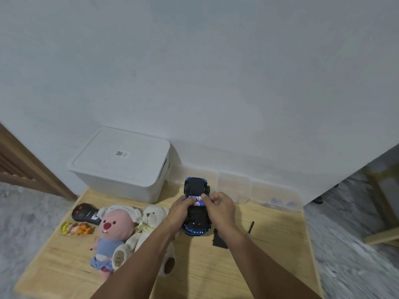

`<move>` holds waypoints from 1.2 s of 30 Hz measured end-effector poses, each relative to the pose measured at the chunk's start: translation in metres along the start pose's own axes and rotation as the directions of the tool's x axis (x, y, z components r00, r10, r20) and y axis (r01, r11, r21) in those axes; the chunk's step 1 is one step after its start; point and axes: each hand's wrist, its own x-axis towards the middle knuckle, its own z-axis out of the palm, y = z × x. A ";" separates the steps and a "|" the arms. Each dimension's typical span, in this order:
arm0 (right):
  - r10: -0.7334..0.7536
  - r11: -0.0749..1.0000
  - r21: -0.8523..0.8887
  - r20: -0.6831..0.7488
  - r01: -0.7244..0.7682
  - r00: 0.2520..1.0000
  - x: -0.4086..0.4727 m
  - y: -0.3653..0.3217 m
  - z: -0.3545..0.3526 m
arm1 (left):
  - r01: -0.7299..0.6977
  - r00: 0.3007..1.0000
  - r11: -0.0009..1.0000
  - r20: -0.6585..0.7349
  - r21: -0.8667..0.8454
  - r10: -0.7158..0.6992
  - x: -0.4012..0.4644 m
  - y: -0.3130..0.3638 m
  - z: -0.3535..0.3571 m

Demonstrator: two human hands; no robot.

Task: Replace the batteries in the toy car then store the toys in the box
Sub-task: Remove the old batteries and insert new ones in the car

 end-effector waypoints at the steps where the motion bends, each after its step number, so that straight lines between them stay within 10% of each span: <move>1: 0.002 1.000 -0.008 -0.005 -0.002 1.000 0.001 0.000 0.000 | 0.002 1.000 1.000 0.007 0.002 -0.002 0.000 0.000 0.000; 11: 0.055 0.961 -0.274 0.072 -0.034 0.996 0.030 0.010 -0.026 | 0.027 0.995 0.997 -0.095 -0.068 -0.033 0.006 0.002 -0.014; 25: -0.075 0.584 -0.779 0.229 0.228 0.971 0.018 0.027 -0.003 | 0.060 0.994 0.964 -0.074 -0.260 -0.082 0.010 0.006 -0.019; 36: -0.051 0.988 -0.137 0.183 0.076 0.982 0.019 -0.014 -0.008 | 0.049 0.995 0.936 -0.064 -0.349 -0.076 0.009 0.005 -0.021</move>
